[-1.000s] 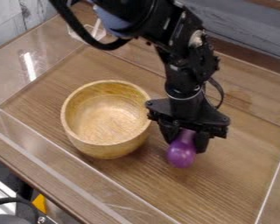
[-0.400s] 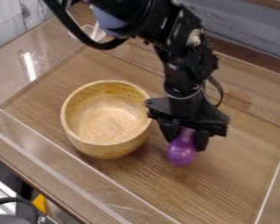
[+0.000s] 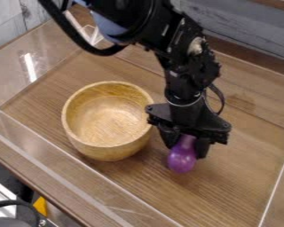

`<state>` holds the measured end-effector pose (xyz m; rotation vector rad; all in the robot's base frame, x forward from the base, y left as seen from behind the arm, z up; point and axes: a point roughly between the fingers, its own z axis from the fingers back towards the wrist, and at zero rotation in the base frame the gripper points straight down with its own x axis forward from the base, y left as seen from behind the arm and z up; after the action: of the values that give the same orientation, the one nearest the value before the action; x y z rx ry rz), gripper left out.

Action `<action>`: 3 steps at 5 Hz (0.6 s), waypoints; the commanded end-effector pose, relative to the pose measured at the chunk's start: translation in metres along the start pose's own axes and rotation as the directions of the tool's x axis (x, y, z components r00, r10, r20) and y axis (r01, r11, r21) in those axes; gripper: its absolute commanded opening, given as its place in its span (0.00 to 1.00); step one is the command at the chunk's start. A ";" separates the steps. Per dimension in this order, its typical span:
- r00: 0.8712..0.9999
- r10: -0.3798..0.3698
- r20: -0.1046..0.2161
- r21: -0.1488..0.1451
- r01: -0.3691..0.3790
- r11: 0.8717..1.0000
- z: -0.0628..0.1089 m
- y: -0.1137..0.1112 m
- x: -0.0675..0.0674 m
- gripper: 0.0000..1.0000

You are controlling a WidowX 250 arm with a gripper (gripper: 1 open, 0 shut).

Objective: Remove the purple eggplant from inside the brown bowl and put it on the table

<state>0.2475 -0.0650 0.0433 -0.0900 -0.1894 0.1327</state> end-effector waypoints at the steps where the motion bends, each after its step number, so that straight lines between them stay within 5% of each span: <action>1: 0.999 -0.016 0.044 -0.009 0.016 1.000 0.010 -0.004 0.002 0.00; 3: 0.999 -0.027 0.024 0.014 0.026 1.000 0.004 -0.004 -0.009 0.00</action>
<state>0.2341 -0.0676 0.0367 -0.0604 -0.1756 0.1170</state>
